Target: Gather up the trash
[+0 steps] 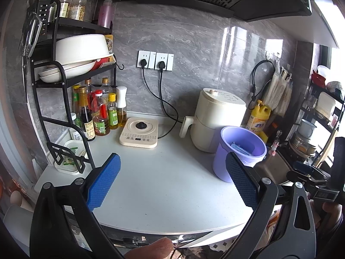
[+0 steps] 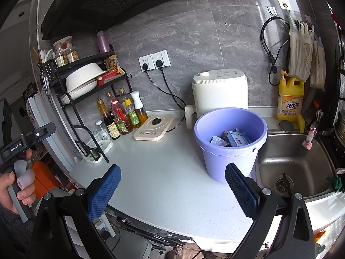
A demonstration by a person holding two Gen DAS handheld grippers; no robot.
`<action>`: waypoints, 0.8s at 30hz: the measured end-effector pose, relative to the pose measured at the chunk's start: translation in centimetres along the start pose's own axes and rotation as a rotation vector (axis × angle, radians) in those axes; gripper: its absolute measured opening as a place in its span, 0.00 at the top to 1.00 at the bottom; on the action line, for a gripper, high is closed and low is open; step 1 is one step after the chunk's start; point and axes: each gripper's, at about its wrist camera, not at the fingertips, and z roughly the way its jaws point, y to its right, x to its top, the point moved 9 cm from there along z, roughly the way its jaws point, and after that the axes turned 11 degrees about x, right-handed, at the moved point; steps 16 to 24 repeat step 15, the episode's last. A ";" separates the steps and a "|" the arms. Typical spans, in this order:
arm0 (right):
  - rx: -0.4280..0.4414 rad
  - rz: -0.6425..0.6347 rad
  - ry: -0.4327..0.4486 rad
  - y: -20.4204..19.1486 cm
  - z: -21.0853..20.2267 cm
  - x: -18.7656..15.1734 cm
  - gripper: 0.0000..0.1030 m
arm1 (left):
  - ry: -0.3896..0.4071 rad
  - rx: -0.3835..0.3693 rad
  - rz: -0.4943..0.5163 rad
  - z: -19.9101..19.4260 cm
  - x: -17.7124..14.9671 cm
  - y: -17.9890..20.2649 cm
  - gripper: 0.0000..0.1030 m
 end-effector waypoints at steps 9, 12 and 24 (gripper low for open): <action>0.001 0.010 -0.019 0.1 1.8 -0.3 0.08 | -0.010 -0.001 0.006 1.4 0.1 -0.3 0.06; 0.002 0.011 -0.032 0.2 2.7 -0.5 0.08 | -0.029 0.001 0.005 2.2 -0.2 -0.8 0.06; 0.002 0.001 -0.047 0.1 3.9 -0.6 0.08 | -0.054 0.011 0.001 3.4 -0.7 -1.6 0.06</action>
